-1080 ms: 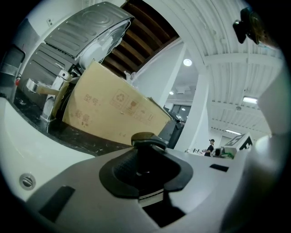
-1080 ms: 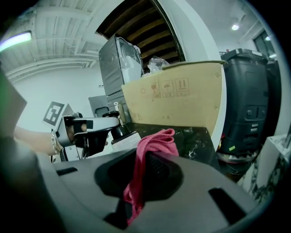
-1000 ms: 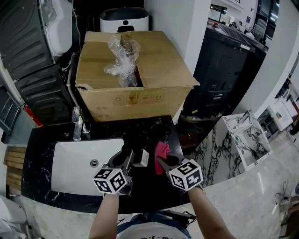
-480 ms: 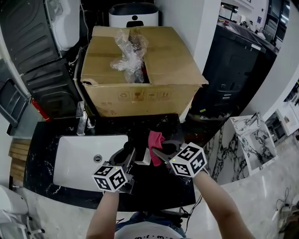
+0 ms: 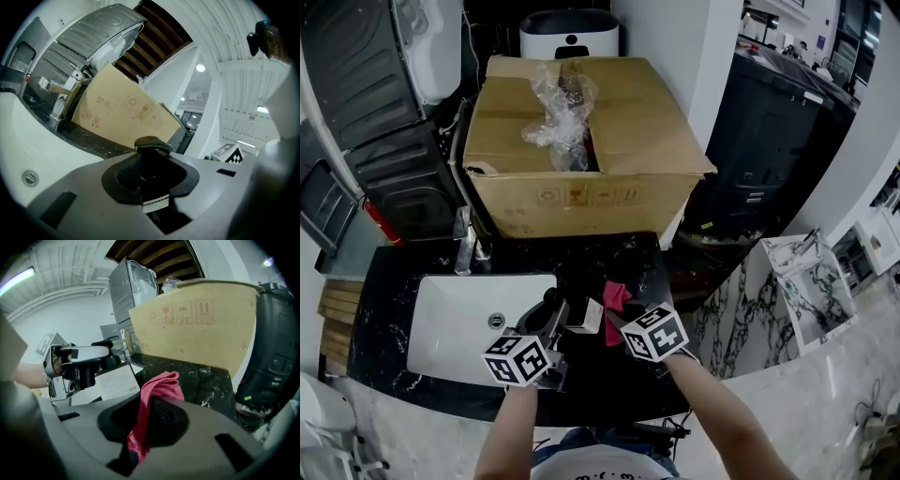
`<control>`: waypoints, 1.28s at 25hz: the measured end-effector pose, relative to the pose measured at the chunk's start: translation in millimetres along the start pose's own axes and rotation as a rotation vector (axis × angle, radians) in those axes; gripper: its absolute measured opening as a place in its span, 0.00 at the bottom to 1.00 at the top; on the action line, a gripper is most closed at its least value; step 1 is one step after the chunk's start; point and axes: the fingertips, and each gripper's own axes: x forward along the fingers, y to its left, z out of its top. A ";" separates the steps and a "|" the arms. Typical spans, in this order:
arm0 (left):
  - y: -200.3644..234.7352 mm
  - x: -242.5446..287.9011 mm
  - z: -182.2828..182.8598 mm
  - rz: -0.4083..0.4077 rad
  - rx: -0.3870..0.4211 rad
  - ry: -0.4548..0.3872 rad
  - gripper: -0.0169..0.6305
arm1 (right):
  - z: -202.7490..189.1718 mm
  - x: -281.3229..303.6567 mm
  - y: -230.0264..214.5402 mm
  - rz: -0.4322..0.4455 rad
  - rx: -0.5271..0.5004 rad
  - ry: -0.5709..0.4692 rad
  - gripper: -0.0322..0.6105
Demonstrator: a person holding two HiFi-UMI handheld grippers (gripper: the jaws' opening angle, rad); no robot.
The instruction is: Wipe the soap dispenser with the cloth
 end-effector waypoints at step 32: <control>-58.5 15.2 -17.3 0.050 0.513 0.068 0.37 | 17.5 -105.1 -17.5 -0.113 0.190 -0.253 0.13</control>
